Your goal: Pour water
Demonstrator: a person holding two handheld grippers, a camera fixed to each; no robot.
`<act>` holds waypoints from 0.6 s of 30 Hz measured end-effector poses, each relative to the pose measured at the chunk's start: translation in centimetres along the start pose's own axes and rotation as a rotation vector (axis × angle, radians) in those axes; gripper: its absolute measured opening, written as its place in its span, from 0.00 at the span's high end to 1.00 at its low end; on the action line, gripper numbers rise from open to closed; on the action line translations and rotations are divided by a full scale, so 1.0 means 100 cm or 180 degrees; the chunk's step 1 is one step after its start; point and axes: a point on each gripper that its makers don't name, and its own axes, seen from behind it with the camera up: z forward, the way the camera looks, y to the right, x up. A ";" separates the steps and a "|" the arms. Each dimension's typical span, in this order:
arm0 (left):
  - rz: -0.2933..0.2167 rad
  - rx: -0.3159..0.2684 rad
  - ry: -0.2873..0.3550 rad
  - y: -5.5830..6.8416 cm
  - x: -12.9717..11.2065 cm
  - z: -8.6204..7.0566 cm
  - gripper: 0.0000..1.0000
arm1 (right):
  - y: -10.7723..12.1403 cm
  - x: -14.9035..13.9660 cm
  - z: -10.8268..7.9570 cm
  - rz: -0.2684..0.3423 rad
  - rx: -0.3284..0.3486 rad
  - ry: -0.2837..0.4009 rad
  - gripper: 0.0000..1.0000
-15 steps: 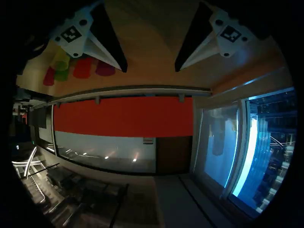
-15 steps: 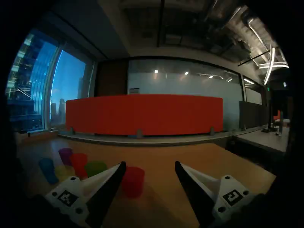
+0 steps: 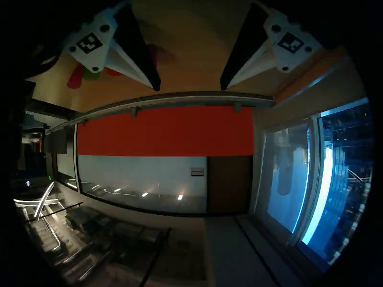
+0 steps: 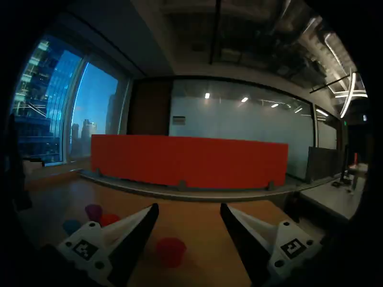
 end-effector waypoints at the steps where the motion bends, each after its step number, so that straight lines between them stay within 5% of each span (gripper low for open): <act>1: 0.0004 -0.0011 -0.0003 0.001 0.006 0.001 0.08 | -0.001 0.008 0.000 -0.0010 0.0007 0.0014 0.00; 11: -0.0003 -0.0152 0.0046 0.008 0.063 0.006 0.08 | 0.001 0.067 -0.001 0.0068 0.0044 0.0077 0.01; 18: 0.0032 -0.0283 0.0043 0.015 0.074 0.005 0.08 | 0.002 0.070 0.000 0.0189 0.0124 0.0062 0.01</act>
